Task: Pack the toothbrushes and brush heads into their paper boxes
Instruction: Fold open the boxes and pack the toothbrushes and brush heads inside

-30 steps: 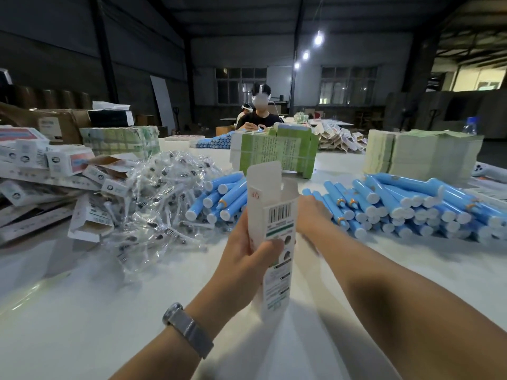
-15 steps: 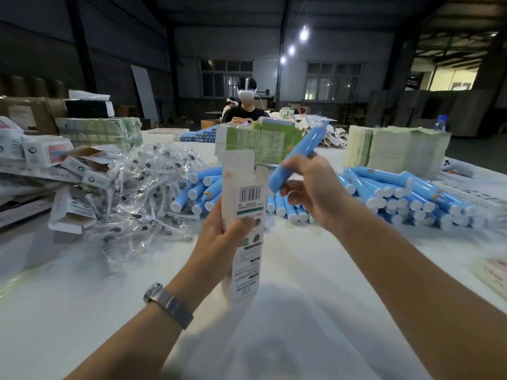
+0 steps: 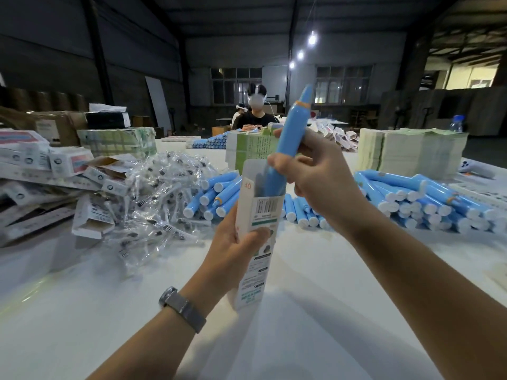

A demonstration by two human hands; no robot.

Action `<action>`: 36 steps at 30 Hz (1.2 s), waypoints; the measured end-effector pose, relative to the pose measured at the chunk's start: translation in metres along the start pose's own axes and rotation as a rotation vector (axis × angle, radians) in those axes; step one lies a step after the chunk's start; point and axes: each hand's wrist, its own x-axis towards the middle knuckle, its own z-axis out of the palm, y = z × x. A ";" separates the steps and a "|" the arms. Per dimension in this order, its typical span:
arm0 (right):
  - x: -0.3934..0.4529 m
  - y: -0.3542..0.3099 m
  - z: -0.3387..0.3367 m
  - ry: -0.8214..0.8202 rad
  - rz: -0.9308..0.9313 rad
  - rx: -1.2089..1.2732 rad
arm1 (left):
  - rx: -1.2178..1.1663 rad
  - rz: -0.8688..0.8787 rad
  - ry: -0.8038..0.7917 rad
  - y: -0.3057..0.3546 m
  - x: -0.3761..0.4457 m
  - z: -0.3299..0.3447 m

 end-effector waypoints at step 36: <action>0.019 0.133 0.174 -0.609 0.209 -0.439 | 0.149 0.034 0.767 -0.012 0.021 -0.062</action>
